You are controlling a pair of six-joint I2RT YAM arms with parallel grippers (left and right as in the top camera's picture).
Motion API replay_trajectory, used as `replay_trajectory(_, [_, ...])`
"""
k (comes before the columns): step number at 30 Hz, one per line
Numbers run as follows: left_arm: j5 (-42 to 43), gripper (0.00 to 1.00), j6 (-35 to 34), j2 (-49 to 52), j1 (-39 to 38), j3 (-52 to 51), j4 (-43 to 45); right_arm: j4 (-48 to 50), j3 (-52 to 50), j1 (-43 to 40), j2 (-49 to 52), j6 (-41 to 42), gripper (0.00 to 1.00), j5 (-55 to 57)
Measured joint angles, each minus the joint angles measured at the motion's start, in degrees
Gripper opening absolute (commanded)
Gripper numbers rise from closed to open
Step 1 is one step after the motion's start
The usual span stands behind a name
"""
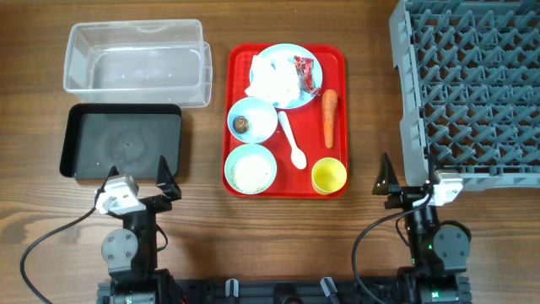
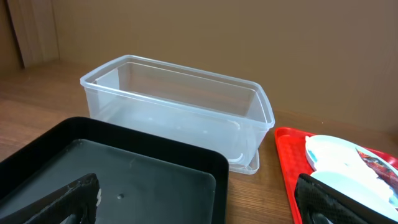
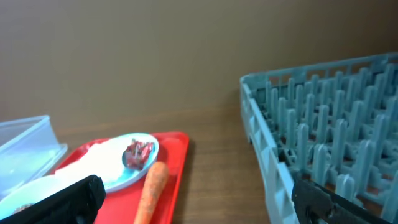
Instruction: Sort waste into correct bins and load items into the dishwasher rack
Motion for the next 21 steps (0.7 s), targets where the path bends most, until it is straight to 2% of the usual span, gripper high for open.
replay_trajectory(5, [1.66, 1.00, -2.54, 0.00, 0.00, -0.07, 2.56, 8.98, 0.00, 0.00, 0.02, -0.02, 1.00, 1.03])
replay_trajectory(11, [4.59, 1.00, -8.28, 0.02, 0.00, 0.04, 16.11, 24.26, 0.46, 0.00, 2.97, -0.02, 1.00, 2.14])
replay_trajectory(16, [4.83, 1.00, -9.79, 0.70, 0.00, 4.52, 14.64, 35.85, 3.34, 0.00, 8.98, -0.70, 1.00, 2.97])
replay_trajectory(21, [6.32, 1.00, -10.19, 5.57, 0.00, 13.05, 14.49, 37.73, 10.73, 0.00, 17.94, -3.08, 1.00, 3.34])
